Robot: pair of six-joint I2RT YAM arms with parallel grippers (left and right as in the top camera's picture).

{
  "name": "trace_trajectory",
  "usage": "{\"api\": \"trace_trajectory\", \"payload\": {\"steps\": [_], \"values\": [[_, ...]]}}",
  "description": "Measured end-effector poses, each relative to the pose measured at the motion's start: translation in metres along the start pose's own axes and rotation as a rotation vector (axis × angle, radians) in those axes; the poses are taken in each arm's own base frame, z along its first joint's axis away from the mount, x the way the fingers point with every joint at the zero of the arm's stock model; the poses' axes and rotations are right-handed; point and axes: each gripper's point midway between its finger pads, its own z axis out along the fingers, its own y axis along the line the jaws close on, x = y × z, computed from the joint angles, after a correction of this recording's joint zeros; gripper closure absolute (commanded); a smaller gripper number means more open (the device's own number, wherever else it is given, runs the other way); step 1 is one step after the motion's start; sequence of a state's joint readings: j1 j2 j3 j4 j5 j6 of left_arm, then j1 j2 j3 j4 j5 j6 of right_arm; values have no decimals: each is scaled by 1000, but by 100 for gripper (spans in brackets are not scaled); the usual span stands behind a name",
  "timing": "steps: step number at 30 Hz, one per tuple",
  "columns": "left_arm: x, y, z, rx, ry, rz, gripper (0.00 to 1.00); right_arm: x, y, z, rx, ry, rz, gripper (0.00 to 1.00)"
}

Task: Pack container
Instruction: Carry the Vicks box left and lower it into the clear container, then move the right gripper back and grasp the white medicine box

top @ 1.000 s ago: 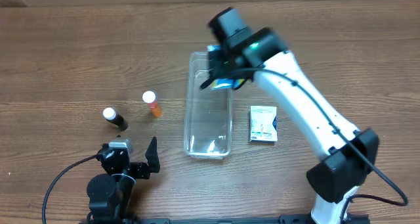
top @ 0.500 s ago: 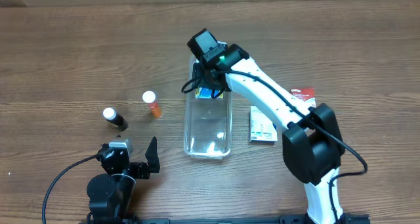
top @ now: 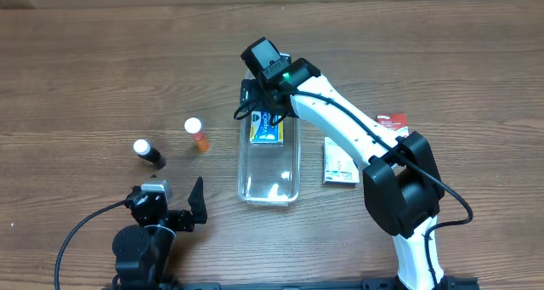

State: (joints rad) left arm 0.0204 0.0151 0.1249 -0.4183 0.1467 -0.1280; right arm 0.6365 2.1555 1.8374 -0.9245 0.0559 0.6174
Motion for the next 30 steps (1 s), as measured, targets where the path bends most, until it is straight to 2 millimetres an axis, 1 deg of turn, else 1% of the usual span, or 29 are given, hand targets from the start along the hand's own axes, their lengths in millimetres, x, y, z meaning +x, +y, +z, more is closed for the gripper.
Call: {"api": "trace_trajectory", "payload": {"steps": [3, 5, 8, 10, 11, 12, 13, 14, 16, 17, 18, 19, 20, 21, 22, 23, 24, 27, 29, 30], "values": [[0, 0, 0, 0, 0, 0, 0, 8, -10, -3, 50, 34, -38, 6], [0, 0, 0, 0, 0, 0, 0, 9, -17, -10, 87, 46, -59, 4], [0, 0, 0, 0, 0, 0, 0, 4, -20, -29, 105, 28, -79, 4], [0, 0, 0, 0, 0, 0, 0, -4, -22, -52, 95, -5, -77, 1], [0, 0, 0, 0, 0, 0, 0, -9, -25, -68, 88, -24, -72, 1], [0, 0, 0, 0, 0, 0, 0, -16, -32, -91, 80, -53, -57, 0], [0, 0, 0, 0, 0, 0, 0, -21, -37, -105, 73, -72, -45, 0], [0, 0, 0, 0, 0, 0, 0, -29, -46, -124, 69, -100, -21, 0], [0, 0, 0, 0, 0, 0, 0, -37, -75, -156, 88, -120, 34, 0], [0, 0, 0, 0, 0, 0, 0, -39, -93, -167, 107, -117, 62, 0], [0, 0, 0, 0, 0, 0, 0, -39, -107, -172, 123, -109, 82, 0], [0, 0, 0, 0, 0, 0, 0, -40, -124, -174, 142, -96, 106, 0], [0, 0, 0, 0, 0, 0, 0, -40, -139, -171, 158, -76, 124, 0], [0, 0, 0, 0, 0, 0, 0, -35, -151, -163, 172, -41, 133, 0], [0, 0, 0, 0, 0, 0, 0, -26, -164, -153, 191, 8, 139, 0], [0, 0, 0, 0, 0, 0, 0, -17, -172, -144, 205, 49, 143, 0], [0, 0, 0, 0, 0, 0, 0, -4, -181, -131, 221, 107, 147, 0], [0, 0, 0, 0, 0, 0, 0, 36, -196, -96, 250, 256, 143, 0], [0, 0, 0, 0, 0, 0, 0, 54, -198, -76, 239, 306, 118, 0], [0, 0, 0, 0, 0, 0, 0, 61, -197, -70, 232, 322, 105, 0]]}}
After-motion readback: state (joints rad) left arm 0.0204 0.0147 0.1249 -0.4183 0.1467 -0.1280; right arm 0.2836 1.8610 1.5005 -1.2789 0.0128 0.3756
